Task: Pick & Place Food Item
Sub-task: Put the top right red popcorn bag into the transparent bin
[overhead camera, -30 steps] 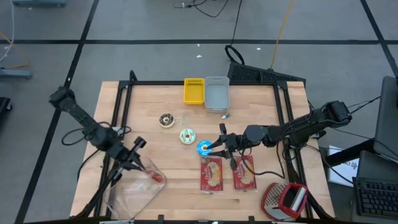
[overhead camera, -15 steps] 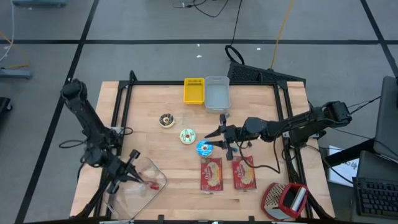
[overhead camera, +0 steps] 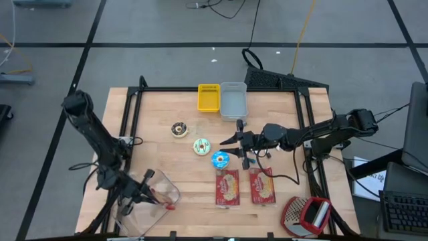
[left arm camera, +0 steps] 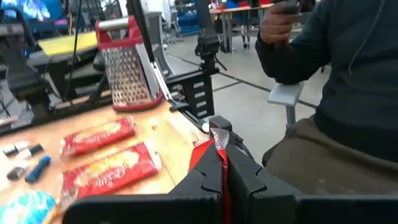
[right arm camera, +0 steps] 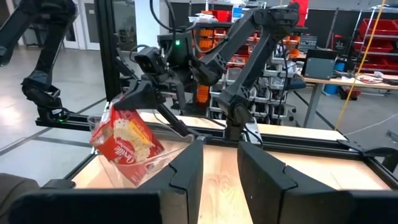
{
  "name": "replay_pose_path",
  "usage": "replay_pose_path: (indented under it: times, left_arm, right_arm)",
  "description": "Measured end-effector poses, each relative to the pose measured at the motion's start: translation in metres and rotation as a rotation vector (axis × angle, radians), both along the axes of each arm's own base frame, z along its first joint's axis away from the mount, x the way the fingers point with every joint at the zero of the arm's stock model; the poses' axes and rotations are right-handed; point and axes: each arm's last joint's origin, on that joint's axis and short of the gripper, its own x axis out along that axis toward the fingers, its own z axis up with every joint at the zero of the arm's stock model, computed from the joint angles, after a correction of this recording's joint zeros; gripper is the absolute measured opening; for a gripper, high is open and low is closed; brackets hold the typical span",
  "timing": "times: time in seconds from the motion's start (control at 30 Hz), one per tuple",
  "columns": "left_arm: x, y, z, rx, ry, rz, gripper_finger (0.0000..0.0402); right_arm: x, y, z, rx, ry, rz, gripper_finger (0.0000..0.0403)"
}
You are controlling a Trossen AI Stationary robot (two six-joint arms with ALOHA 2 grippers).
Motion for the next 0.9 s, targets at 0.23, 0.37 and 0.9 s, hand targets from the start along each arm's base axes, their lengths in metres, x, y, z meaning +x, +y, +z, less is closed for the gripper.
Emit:
replay_pose_path:
  times: [0.23, 0.37, 0.9]
  left_arm:
    - [0.002, -0.001, -0.004, -0.032, 0.037, 0.049, 0.0000]
    - [0.001, -0.001, -0.004, -0.031, 0.039, 0.049, 0.0006]
    - [0.002, 0.004, -0.012, -0.125, 0.144, 0.213, 0.0110]
  right_arm:
    - [0.000, 0.000, 0.000, 0.026, 0.004, 0.001, 0.0088]
    - [0.000, 0.000, 0.000, 0.027, 0.004, 0.001, 0.0089]
    - [0.000, 0.000, -0.001, 0.026, 0.014, 0.001, 0.0089]
